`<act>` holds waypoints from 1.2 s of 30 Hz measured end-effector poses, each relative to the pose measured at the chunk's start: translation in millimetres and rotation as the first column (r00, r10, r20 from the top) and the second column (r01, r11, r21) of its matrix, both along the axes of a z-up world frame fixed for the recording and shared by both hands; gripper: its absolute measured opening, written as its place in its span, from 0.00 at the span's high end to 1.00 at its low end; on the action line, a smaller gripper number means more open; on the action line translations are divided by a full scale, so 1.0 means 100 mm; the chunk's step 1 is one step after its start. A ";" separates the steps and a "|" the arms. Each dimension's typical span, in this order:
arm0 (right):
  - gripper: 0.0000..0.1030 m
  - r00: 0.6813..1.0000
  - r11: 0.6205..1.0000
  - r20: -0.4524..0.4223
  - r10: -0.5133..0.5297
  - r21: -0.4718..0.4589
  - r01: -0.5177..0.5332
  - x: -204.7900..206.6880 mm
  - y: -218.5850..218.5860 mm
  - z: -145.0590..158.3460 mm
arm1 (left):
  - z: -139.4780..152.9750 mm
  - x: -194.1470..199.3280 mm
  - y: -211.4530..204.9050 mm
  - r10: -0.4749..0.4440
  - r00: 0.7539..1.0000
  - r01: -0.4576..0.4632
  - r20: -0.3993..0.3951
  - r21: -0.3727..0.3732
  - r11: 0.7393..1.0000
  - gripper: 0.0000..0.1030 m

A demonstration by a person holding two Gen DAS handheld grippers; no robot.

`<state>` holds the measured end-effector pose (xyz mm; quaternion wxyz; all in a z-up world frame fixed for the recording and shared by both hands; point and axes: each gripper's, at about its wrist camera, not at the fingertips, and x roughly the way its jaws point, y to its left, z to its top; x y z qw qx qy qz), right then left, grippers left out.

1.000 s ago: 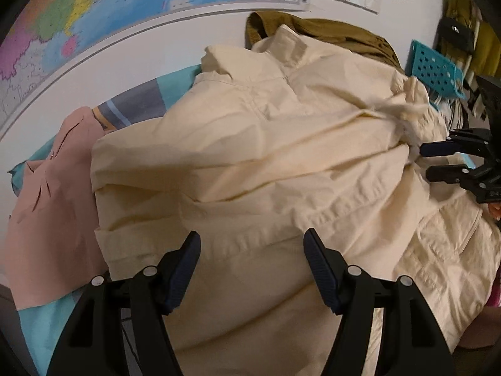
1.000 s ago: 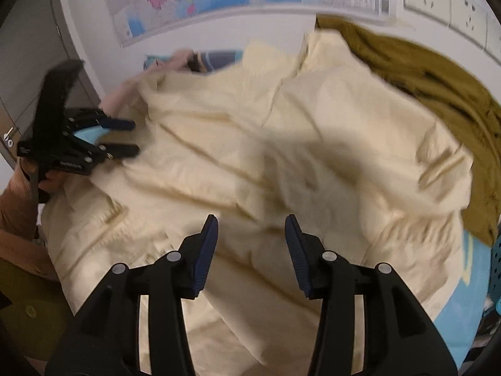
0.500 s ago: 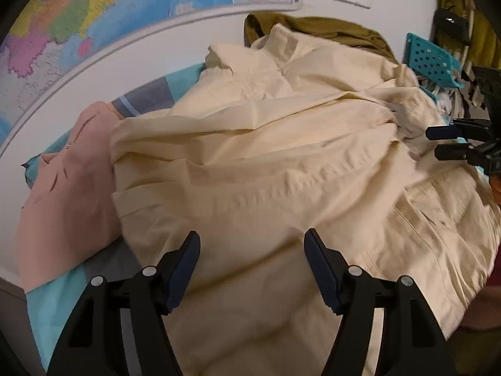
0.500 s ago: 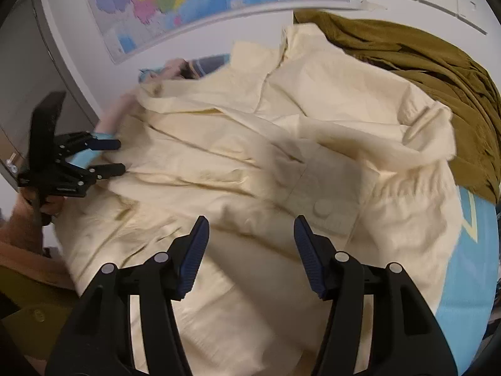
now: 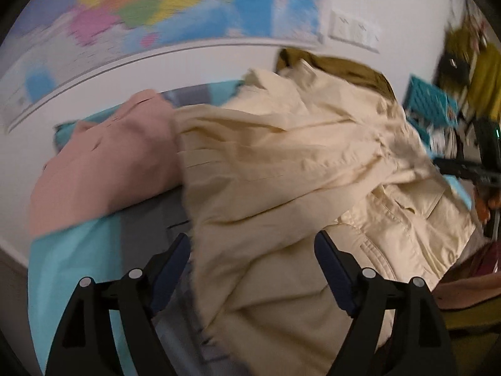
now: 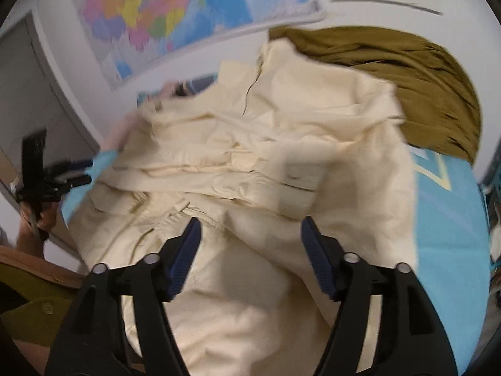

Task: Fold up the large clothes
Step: 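Grasp the shirt hem with the right gripper and fold it toward the collar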

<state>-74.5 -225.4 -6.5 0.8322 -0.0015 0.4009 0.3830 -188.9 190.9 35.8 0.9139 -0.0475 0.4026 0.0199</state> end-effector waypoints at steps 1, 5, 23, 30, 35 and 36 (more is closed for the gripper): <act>0.28 1.000 1.000 -0.008 -0.020 0.022 0.020 -0.03 -0.11 0.01 | -0.01 -0.07 0.05 0.020 1.000 -0.020 0.000 -0.017 1.000 0.21; 0.23 0.991 0.990 -0.049 -0.122 0.058 0.125 -0.16 -0.56 -0.07 | -0.22 -0.28 0.30 0.090 0.994 -0.098 -0.063 -0.138 0.985 0.20; 0.10 0.972 0.964 -0.192 -0.139 0.198 0.177 -0.48 -1.09 -0.59 | -0.73 -0.41 -0.01 -0.079 0.990 0.029 -0.117 -0.375 0.926 0.10; 0.15 0.983 0.969 -0.185 0.009 0.244 0.037 -0.57 -0.73 -0.62 | -0.76 -0.30 -0.19 -0.158 0.986 0.116 -0.054 -0.458 0.881 0.07; 0.29 0.978 0.956 -0.191 0.080 0.291 -0.021 -0.57 -0.46 -0.64 | -0.81 -0.13 -0.21 -0.116 0.993 0.103 0.011 -0.542 0.834 0.09; 0.35 0.977 0.954 -0.193 0.089 0.300 -0.027 -0.57 -0.44 -0.65 | -0.81 -0.12 -0.21 -0.107 0.994 0.095 0.009 -0.537 0.838 0.24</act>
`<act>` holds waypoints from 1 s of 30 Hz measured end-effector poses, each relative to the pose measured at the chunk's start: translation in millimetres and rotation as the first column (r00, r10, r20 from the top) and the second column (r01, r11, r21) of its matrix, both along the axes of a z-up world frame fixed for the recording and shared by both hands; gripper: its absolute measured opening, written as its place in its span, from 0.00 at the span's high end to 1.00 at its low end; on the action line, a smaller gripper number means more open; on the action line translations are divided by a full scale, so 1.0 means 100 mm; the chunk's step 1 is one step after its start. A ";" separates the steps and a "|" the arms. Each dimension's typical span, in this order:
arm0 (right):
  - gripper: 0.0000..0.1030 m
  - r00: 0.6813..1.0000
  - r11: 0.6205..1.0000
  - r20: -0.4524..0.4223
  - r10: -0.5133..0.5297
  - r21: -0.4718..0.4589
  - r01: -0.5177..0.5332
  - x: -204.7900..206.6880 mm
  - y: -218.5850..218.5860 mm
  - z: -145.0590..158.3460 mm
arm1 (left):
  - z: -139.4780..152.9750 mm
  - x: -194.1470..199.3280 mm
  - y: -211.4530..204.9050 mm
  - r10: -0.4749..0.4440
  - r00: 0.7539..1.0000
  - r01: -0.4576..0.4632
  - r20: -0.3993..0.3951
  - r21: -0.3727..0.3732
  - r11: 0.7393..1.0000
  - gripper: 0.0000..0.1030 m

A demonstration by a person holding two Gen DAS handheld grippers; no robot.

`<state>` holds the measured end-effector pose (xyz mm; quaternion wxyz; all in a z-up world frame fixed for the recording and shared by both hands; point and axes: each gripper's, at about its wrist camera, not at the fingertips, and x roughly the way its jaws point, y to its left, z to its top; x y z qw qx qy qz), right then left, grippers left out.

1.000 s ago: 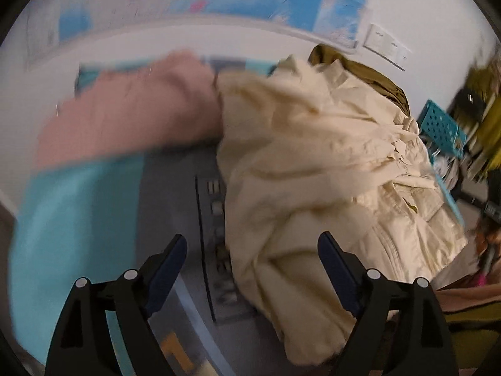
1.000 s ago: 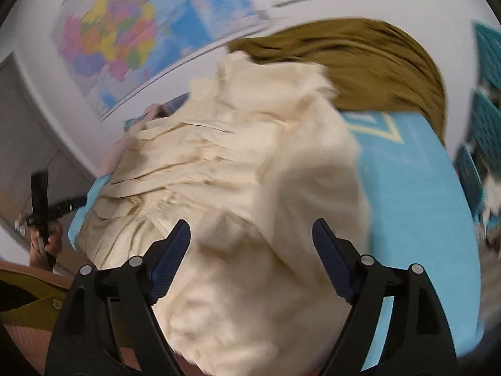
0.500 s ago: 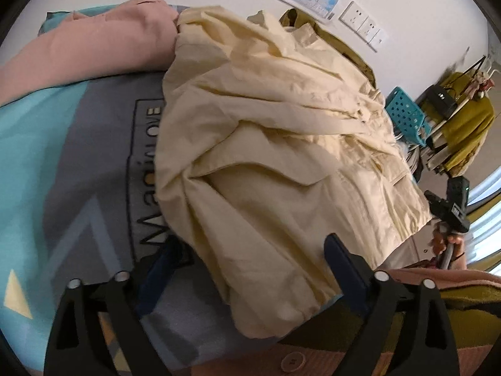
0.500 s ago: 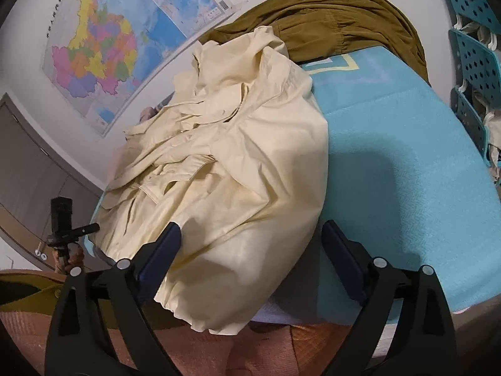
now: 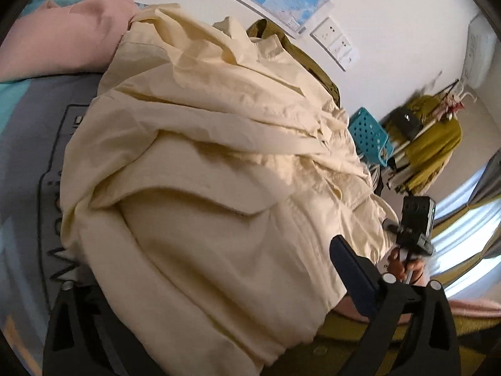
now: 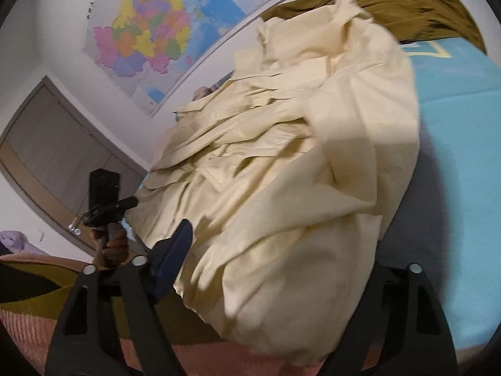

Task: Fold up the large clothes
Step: 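Grasp the shirt hem with the right gripper and fold it toward the collar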

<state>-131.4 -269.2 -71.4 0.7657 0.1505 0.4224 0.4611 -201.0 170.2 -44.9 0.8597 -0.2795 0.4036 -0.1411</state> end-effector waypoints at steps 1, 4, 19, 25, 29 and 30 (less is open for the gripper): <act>0.37 1.000 1.000 -0.014 0.011 0.017 -0.010 0.01 0.03 -0.01 | -0.01 0.01 -0.01 0.019 1.000 -0.019 -0.015 0.022 1.000 0.32; 0.58 0.999 0.999 -0.023 0.021 0.046 -0.020 -0.01 0.05 -0.01 | -0.02 0.01 0.05 0.066 0.996 -0.064 -0.059 0.032 0.997 0.65; 0.82 0.990 0.981 0.139 0.012 0.192 -0.039 -0.52 -0.20 0.69 | 0.56 -0.54 0.16 0.037 0.999 -0.037 0.020 0.024 0.999 0.84; 0.82 0.990 0.977 0.136 -0.021 0.212 -0.008 -0.48 -0.15 0.79 | 0.53 -0.42 0.31 0.056 0.998 -0.056 -0.038 -0.017 0.998 0.81; 0.82 0.988 0.975 0.153 -0.032 0.222 -0.003 -0.37 -0.12 0.95 | 0.70 -0.31 0.33 0.039 0.999 -0.039 -0.030 0.019 0.999 0.80; 0.82 0.987 0.975 0.154 -0.039 0.224 0.004 -0.33 -0.13 0.98 | 0.76 -0.29 0.33 0.037 0.999 -0.036 -0.026 0.033 0.999 0.80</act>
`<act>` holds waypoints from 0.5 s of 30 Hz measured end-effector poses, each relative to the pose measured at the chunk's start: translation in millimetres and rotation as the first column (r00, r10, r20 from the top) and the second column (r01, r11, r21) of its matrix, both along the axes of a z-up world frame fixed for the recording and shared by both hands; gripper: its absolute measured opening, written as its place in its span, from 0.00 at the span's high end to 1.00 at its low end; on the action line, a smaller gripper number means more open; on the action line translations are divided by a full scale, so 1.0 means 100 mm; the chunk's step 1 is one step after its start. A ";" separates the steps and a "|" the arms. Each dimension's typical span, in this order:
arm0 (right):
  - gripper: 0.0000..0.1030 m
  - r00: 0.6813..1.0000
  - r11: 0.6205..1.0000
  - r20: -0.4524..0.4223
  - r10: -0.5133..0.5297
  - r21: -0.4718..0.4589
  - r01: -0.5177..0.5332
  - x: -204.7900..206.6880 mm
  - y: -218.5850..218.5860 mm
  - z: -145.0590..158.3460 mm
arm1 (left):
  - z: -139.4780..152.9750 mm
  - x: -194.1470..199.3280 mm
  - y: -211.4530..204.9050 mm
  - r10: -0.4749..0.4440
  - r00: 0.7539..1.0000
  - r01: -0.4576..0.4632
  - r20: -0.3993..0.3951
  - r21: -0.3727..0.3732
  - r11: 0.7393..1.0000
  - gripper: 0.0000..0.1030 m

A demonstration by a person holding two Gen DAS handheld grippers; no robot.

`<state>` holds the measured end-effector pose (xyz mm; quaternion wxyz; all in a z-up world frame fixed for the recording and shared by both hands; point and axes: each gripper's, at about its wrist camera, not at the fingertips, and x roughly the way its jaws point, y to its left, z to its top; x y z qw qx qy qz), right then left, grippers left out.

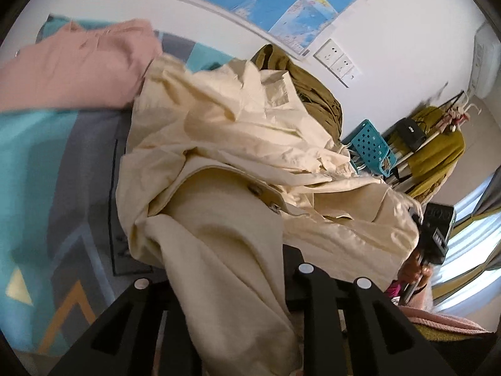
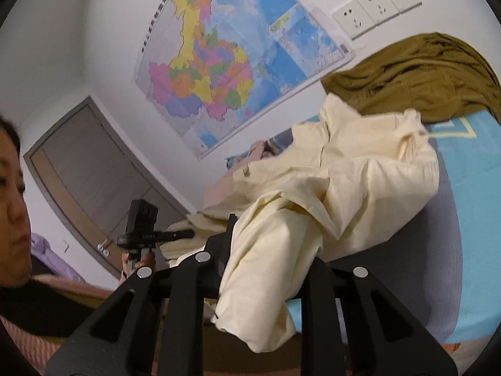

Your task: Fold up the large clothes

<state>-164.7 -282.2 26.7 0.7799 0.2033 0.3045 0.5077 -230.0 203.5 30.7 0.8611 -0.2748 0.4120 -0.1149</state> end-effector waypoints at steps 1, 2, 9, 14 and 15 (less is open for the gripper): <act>0.82 1.000 1.000 0.009 -0.007 0.002 0.007 0.04 -0.01 0.05 | 0.05 0.02 0.01 -0.003 1.000 0.003 0.005 0.010 1.000 0.80; 0.82 1.000 1.000 0.021 -0.011 0.005 0.011 0.08 0.00 0.10 | 0.08 0.00 0.02 -0.008 1.000 0.008 0.009 0.016 1.000 0.80; 0.82 0.998 0.996 -0.005 -0.061 0.065 0.061 0.46 0.04 0.31 | 0.30 0.22 0.09 -0.034 0.999 0.034 -0.012 0.050 0.998 0.79; 0.82 0.995 0.992 -0.012 -0.097 0.079 0.098 0.77 0.12 0.43 | 0.40 0.49 0.21 -0.028 0.999 0.030 -0.033 0.034 0.999 0.79; 0.82 0.994 0.991 -0.013 -0.109 0.083 0.109 0.84 0.12 0.45 | 0.43 0.55 0.24 -0.030 0.999 0.031 -0.036 0.027 0.999 0.78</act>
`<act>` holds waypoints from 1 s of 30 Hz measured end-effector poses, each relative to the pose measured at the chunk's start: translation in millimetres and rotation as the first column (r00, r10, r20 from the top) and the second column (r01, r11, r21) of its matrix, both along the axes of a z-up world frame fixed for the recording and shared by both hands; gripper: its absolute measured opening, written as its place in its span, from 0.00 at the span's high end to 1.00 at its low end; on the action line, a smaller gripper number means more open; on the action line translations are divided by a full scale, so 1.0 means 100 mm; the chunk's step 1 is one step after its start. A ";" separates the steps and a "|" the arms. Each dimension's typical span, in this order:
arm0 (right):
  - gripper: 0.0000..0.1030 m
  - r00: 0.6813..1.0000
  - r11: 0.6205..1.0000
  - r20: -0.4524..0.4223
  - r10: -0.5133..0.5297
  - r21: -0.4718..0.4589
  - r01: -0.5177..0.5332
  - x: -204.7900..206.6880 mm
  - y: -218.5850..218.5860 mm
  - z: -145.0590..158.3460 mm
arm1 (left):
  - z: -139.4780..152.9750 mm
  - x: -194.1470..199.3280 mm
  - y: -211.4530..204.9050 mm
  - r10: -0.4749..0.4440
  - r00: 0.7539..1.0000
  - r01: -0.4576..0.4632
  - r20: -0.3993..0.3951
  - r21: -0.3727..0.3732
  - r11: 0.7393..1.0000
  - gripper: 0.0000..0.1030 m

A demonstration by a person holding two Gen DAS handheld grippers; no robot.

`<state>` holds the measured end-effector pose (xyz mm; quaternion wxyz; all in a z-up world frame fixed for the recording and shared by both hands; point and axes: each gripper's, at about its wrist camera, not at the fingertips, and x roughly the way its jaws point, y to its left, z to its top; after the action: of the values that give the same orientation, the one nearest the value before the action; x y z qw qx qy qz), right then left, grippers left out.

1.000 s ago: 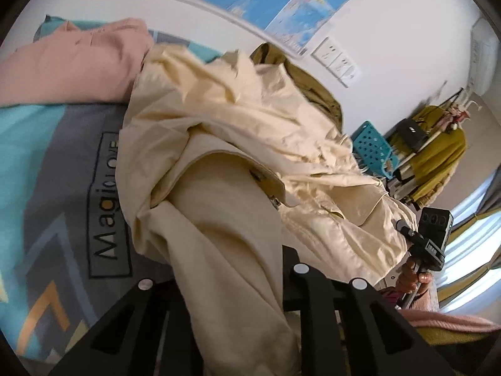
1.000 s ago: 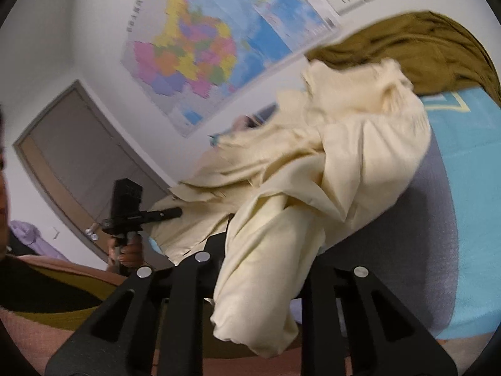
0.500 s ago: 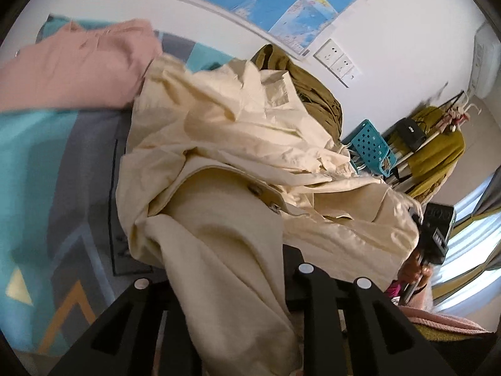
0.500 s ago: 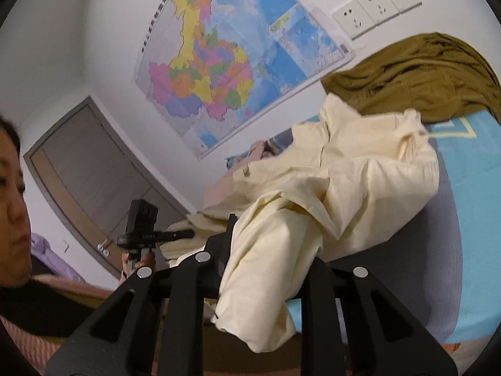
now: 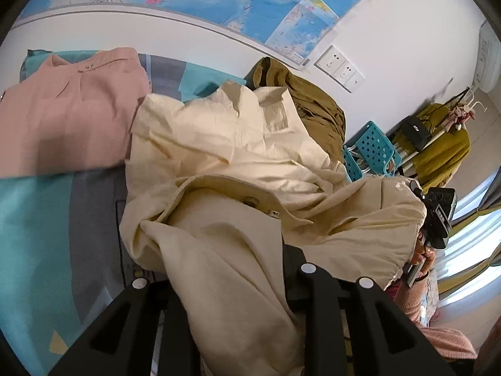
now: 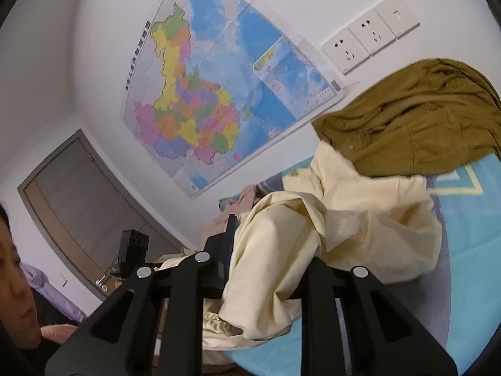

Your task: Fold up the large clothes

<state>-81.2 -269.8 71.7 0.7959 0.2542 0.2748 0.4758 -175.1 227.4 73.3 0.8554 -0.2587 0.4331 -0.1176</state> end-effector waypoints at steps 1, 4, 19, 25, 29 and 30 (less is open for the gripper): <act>0.82 1.000 1.000 -0.007 -0.010 0.006 0.010 0.06 0.00 0.01 | 0.01 0.03 0.01 0.000 1.000 0.000 -0.004 -0.002 1.000 0.78; 0.82 0.999 0.999 -0.038 -0.025 0.022 0.026 0.26 0.02 0.03 | 0.09 0.17 0.04 -0.007 1.000 0.007 -0.023 0.008 1.000 0.77; 0.81 0.983 0.995 -0.157 -0.095 -0.029 0.091 1.06 0.17 -0.03 | 0.14 1.00 0.25 0.056 0.995 -0.050 -0.088 0.063 0.997 0.76; 0.80 0.978 0.993 -0.177 -0.114 -0.054 0.106 1.29 0.22 -0.08 | 0.10 1.20 0.33 0.077 0.992 -0.072 -0.097 0.051 0.996 0.76; 0.80 0.973 0.992 -0.195 -0.120 -0.061 0.110 1.41 0.26 -0.11 | 0.03 1.31 0.39 0.088 0.990 -0.083 -0.113 0.040 0.996 0.76; 0.80 0.973 0.992 -0.198 -0.122 -0.063 0.111 1.43 0.27 -0.12 | 0.02 1.33 0.40 0.090 0.989 -0.085 -0.116 0.040 0.996 0.76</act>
<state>62.2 -242.9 60.1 0.7967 0.2963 0.3509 0.3929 -42.3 267.3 75.7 0.8370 -0.2689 0.4732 -0.0568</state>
